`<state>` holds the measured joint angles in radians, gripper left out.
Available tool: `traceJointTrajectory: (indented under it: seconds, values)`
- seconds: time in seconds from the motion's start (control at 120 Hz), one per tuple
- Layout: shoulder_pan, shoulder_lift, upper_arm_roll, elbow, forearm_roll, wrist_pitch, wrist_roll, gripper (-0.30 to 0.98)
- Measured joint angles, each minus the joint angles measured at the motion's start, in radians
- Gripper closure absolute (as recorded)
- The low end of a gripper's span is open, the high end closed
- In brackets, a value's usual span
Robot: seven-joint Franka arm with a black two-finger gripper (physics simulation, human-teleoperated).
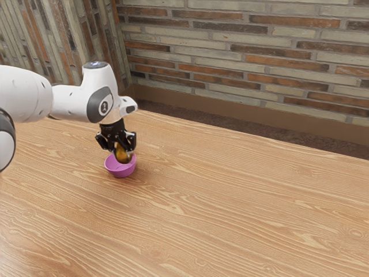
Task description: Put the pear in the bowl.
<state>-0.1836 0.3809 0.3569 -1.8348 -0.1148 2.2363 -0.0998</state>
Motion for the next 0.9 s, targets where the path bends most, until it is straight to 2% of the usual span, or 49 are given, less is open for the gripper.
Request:
traceJointTrajectory:
  seconds: [0.083,0.242,0.408,0.575,0.658,0.767,0.9]
  values:
    - [0.005,0.003,0.003,-0.003,-0.003,0.0,0.002,0.66]
    - [0.008,0.006,0.004,-0.003,-0.033,-0.001,0.033,0.36]
    - [0.009,0.006,0.004,-0.003,-0.055,-0.003,0.074,0.16]
    - [0.008,-0.001,0.003,0.0,-0.059,-0.005,0.105,0.08]
    - [0.006,-0.078,-0.009,0.002,-0.025,-0.033,0.117,0.05]
    - [0.001,-0.243,-0.049,0.014,0.019,-0.153,0.126,0.03]
    - [0.0,-0.321,-0.112,0.111,0.07,-0.344,0.125,0.02]
